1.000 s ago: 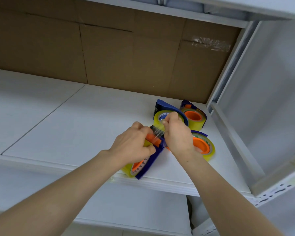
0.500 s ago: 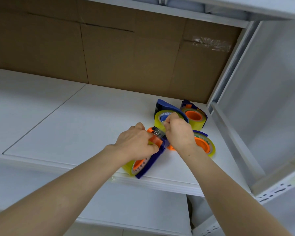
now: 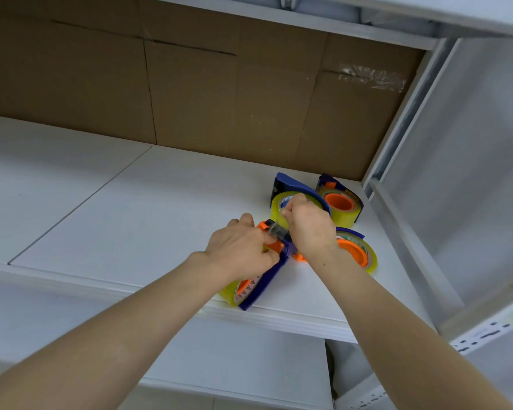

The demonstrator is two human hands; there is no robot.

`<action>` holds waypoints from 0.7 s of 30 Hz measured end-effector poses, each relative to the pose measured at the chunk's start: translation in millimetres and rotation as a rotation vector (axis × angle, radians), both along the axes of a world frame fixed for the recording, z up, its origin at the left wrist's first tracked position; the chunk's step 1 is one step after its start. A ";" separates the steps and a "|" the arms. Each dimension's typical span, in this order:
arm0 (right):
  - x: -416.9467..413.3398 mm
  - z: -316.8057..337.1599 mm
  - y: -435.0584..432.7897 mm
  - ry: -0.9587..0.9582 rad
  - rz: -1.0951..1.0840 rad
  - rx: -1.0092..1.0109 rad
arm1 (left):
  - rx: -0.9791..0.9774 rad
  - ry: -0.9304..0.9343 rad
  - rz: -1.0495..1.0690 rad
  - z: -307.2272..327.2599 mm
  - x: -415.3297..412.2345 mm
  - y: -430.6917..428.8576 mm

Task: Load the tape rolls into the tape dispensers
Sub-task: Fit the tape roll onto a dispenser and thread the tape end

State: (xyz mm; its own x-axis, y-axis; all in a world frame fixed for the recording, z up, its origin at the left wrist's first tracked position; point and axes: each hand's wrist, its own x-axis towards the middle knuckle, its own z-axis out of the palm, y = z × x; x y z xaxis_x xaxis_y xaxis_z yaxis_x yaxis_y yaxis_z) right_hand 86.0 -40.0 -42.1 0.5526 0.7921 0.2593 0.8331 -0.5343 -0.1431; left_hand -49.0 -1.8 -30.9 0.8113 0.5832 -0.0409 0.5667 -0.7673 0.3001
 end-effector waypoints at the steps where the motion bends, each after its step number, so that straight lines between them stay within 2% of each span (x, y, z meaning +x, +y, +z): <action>1: -0.2 -0.7 0.5 -0.010 0.000 -0.004 | -0.004 0.009 0.002 0.7 0.5 0.2; 7: -0.5 -5.3 -0.8 -0.031 0.012 -0.039 | -0.038 0.087 -0.021 6.0 5.9 0.1; 12: -1.0 -6.2 -7.5 0.025 0.008 -0.071 | -0.017 0.146 -0.075 8.9 7.8 -4.0; 18: -0.6 -9.9 -24.1 0.144 -0.028 -0.018 | 0.059 0.106 -0.130 5.5 4.9 -9.3; 21: 1.1 -9.7 -29.7 0.188 -0.043 0.022 | 0.010 0.021 -0.110 3.3 -5.7 -5.1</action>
